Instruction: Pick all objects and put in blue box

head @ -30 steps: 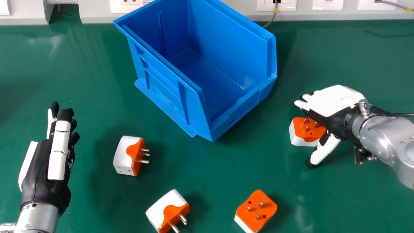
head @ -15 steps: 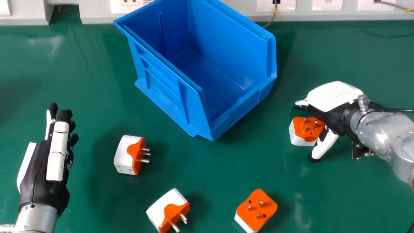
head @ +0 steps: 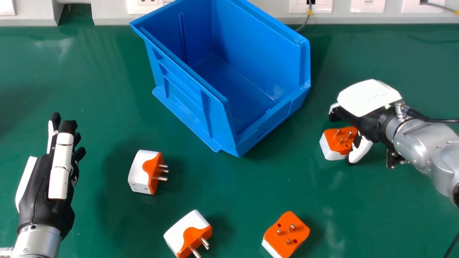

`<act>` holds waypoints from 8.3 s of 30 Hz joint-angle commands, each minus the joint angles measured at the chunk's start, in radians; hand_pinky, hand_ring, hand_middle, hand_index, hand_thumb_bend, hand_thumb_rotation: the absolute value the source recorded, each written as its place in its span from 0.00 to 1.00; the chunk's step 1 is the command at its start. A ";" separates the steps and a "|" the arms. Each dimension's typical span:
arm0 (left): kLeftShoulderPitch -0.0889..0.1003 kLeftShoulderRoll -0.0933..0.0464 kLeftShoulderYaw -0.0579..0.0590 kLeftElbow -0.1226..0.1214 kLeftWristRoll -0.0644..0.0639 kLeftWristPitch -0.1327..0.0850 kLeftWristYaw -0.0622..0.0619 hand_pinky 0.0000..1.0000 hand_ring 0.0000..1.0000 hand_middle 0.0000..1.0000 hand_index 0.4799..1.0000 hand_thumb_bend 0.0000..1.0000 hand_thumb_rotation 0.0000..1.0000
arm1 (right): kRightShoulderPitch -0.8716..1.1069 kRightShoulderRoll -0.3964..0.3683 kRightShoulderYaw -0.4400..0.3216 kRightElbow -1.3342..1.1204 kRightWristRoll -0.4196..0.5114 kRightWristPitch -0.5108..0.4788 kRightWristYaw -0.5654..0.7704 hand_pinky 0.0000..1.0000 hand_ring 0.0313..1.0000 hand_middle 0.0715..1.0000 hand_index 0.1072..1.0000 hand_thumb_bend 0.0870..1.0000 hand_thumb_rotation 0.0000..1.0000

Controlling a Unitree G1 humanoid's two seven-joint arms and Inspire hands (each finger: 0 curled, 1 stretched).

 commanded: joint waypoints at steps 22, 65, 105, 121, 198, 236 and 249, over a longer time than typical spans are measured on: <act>0.013 0.008 -0.002 -0.078 0.025 0.045 0.035 0.98 1.00 1.00 1.00 0.62 1.00 | 0.058 -0.002 -0.035 -0.028 0.077 0.049 0.024 0.15 0.18 0.40 0.43 0.48 0.02; -0.008 0.018 0.000 -0.079 0.031 0.076 0.027 1.00 1.00 1.00 1.00 0.61 1.00 | 0.292 -0.116 -0.288 -0.443 0.276 0.064 0.150 0.06 0.09 0.38 0.11 0.45 0.00; -0.058 0.016 -0.008 -0.038 0.045 0.084 0.022 0.99 1.00 1.00 1.00 0.59 1.00 | 0.261 -0.018 -0.448 -0.925 0.365 0.001 0.273 0.08 0.10 0.40 0.43 0.46 0.00; -0.049 0.019 -0.007 -0.037 0.046 0.080 0.015 0.99 1.00 1.00 1.00 0.57 1.00 | -0.084 0.136 -0.351 -0.501 0.241 0.061 0.129 0.07 0.08 0.40 0.43 0.46 0.00; 0.006 -0.017 -0.056 -0.165 0.057 0.121 0.057 0.97 1.00 1.00 1.00 0.57 1.00 | -0.445 0.450 -0.042 0.189 0.144 0.191 -0.157 0.65 0.85 0.94 0.96 0.57 0.43; -0.038 0.002 -0.050 -0.112 0.053 0.112 0.039 0.98 1.00 1.00 1.00 0.59 1.00 | 0.255 0.133 -0.338 -1.115 0.143 0.326 0.001 0.74 0.88 0.94 0.90 0.40 0.23; -0.037 -0.004 -0.043 -0.098 0.057 0.110 0.050 0.98 1.00 1.00 1.00 0.57 1.00 | 0.915 0.209 -0.521 -1.569 0.124 0.304 -0.078 0.73 0.86 0.91 0.90 0.44 0.26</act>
